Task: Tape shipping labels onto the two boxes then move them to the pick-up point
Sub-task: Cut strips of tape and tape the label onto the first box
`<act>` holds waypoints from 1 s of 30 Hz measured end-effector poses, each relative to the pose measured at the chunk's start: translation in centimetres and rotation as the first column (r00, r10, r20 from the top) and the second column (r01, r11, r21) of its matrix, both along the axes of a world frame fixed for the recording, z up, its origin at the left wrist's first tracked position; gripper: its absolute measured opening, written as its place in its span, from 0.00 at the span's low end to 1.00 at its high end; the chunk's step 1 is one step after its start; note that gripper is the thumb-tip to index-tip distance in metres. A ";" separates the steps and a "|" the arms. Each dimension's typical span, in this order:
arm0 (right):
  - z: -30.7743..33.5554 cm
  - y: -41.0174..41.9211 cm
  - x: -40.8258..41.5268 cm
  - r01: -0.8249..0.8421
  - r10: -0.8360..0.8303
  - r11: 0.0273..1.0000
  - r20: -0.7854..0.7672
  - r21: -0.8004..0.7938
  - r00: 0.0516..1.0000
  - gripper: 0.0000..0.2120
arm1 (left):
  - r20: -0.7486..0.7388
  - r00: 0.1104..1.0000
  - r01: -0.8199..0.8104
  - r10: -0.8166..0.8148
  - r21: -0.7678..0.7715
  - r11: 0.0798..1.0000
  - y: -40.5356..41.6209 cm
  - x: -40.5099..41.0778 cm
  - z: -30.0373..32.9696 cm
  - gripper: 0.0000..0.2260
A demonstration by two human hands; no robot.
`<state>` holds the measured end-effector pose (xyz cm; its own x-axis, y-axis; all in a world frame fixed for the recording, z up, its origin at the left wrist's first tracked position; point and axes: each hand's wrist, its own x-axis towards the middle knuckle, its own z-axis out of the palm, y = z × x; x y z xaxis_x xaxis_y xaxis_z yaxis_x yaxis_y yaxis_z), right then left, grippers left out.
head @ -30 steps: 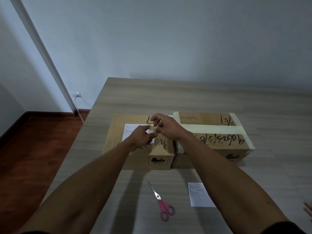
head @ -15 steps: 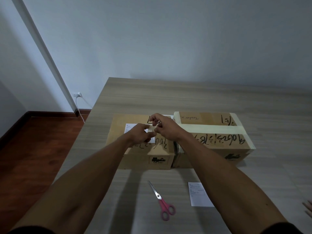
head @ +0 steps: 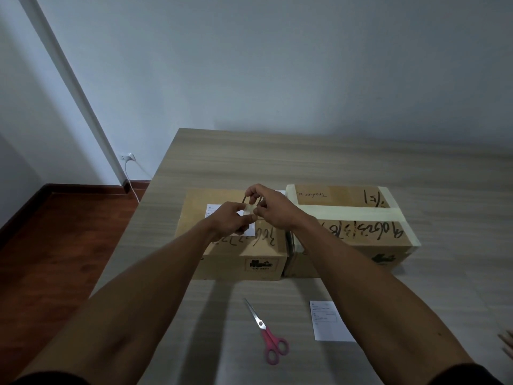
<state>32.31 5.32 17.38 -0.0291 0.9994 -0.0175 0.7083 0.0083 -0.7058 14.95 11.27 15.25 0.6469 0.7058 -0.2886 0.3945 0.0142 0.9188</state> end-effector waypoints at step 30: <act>-0.2 0.5 0.0 -0.033 0.033 0.999 -0.011 -0.008 0.999 0.19 | 0.012 1.000 -0.003 0.004 -0.108 0.994 0.8 0.0 -0.2 0.13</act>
<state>32.34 5.87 17.18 -0.0623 0.9977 -0.0254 0.6999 0.0255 -0.7138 14.91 12.08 15.04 0.6484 0.6733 -0.3554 0.3832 0.1148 0.9165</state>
